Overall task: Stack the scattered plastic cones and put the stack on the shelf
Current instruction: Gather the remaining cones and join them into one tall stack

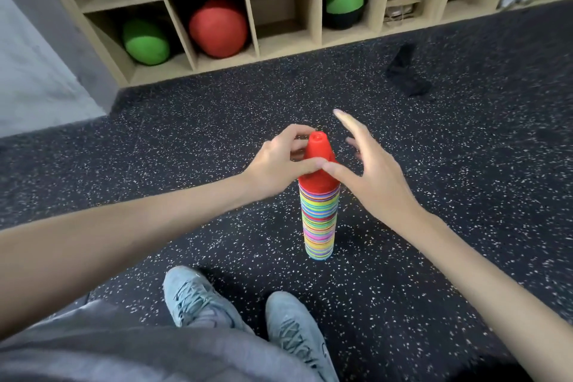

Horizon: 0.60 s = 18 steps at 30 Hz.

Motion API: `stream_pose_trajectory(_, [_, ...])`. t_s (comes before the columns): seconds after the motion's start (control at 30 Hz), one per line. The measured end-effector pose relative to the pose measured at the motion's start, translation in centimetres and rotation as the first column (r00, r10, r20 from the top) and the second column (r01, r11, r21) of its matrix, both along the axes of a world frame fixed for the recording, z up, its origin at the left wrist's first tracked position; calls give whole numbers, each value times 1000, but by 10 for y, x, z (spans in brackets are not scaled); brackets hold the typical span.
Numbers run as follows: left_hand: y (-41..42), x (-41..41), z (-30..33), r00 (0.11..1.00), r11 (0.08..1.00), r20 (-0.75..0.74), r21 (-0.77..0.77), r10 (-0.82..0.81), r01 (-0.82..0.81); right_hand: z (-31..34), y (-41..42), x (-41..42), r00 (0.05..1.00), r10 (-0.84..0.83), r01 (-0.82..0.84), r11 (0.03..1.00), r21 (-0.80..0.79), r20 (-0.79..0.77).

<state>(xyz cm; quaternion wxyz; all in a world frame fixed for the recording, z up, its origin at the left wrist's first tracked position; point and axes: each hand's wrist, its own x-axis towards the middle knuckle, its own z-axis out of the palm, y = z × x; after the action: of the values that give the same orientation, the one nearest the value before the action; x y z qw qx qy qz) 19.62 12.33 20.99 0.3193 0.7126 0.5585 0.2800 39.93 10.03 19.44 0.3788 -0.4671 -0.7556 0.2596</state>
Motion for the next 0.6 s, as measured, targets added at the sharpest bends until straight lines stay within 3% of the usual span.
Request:
stream_pose_trajectory(0.17, [-4,-2,-6,999,998,-44,-68,-17,14,3,3,-18,984,28,-36,998,47,179])
stream_pose_trajectory(0.43, [-28,-4,-37,992,967,-4,-224,-126,122,-14,-8,4,998,31,-33,999,21,63])
stream_pose_trajectory(0.6, [-54,-16,-78,992,979,124,-196,-32,56,-17,-9,12,998,12,-13,1000,22,60])
